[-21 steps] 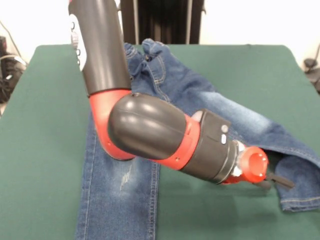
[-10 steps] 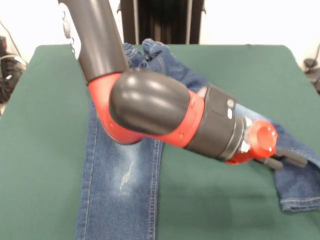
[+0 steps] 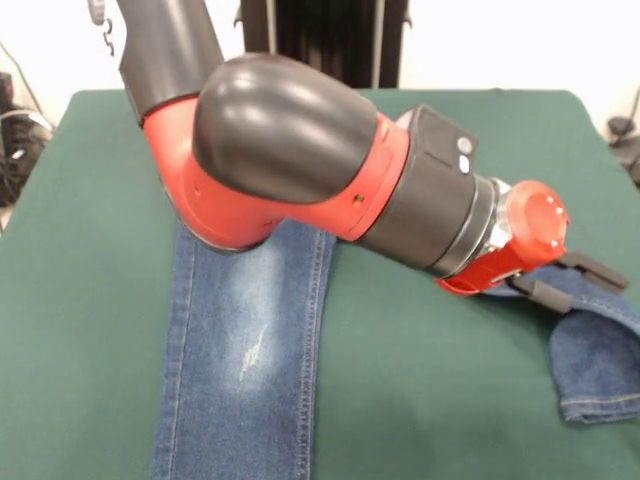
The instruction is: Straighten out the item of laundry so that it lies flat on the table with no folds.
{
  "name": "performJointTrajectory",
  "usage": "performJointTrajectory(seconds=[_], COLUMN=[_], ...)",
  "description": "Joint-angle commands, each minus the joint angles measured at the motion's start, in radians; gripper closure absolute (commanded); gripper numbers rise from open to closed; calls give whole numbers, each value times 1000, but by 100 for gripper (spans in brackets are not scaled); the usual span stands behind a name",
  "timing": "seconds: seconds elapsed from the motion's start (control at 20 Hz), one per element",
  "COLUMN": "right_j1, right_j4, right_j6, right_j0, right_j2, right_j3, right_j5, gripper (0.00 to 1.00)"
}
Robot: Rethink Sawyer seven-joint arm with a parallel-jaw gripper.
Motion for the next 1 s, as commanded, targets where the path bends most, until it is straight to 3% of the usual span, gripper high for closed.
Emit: performJointTrajectory(seconds=[0.05, 0.55, 1.0], right_j1=[24, 14, 28], right_j4=[-78, -137, -265], right_j6=[-60, -26, -83], right_j0=[75, 127, 144], right_j2=[-2, -65, -128], right_j3=[93, 49, 23], right_j5=[-86, -78, -94], gripper=[0, 0, 0])
